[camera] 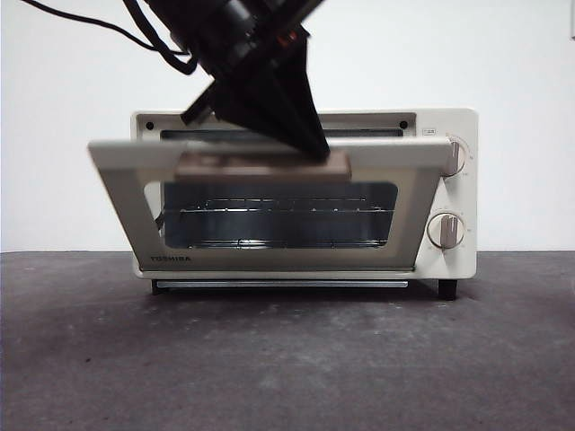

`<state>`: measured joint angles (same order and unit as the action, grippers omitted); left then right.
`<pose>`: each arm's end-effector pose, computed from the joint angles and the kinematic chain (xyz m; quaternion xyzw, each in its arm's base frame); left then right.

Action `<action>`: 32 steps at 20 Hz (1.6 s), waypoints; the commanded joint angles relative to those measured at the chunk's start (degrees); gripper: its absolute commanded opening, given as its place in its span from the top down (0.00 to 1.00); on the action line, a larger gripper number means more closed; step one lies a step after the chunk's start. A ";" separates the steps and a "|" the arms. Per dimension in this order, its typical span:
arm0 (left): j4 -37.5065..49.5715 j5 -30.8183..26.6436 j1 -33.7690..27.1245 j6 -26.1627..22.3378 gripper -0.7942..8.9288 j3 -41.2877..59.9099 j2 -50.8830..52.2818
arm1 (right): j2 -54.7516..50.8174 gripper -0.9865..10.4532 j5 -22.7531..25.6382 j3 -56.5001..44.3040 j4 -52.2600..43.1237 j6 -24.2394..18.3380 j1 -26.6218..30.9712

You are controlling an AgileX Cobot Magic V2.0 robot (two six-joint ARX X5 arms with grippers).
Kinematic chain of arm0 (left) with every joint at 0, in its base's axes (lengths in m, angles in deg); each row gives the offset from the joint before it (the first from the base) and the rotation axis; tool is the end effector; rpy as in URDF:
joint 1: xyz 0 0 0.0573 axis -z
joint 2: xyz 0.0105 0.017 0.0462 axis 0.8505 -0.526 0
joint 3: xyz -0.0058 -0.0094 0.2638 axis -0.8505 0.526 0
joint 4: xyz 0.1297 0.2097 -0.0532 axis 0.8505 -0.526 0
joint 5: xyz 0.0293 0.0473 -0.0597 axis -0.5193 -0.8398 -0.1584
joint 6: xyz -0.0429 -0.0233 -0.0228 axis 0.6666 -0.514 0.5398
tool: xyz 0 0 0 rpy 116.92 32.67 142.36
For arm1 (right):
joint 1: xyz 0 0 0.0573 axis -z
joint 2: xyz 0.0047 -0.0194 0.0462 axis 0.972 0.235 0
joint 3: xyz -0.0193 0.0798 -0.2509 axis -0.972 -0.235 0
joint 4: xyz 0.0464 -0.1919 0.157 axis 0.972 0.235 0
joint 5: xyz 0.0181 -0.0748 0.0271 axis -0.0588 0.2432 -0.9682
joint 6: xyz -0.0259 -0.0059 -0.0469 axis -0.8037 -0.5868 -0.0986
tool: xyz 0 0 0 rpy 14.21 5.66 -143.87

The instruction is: Eggoven

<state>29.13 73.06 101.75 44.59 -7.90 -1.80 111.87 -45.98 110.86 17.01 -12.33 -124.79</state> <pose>0.2374 -0.2363 0.2725 0.0437 0.4036 -0.4354 0.8035 0.0726 0.0663 0.3757 -0.0339 0.2587 0.1961 0.9452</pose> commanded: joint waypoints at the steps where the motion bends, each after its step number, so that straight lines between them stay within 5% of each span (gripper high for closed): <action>1: -0.68 -0.35 2.54 0.76 0.91 -0.57 -1.05 | 0.72 0.91 0.24 0.85 -1.51 0.17 -0.57; 9: -1.60 -4.87 4.33 3.19 0.91 -0.55 2.56 | 9.86 0.91 -3.37 -0.04 -7.87 0.17 -0.55; 19: -7.58 -4.76 -7.96 1.88 0.91 5.35 26.08 | 19.04 0.91 -18.18 -19.12 -41.11 1.03 7.78; 24: -11.54 -4.42 -12.70 1.86 0.91 13.40 40.70 | 29.75 0.91 -25.33 -20.48 -56.19 1.07 12.59; 32: -19.10 -4.46 -14.47 2.25 0.91 15.58 51.60 | 42.84 0.91 -26.99 -20.48 -69.46 2.75 15.41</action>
<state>9.77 68.65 87.08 47.35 8.07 49.79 153.64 -72.89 89.99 -50.79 -10.54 -109.20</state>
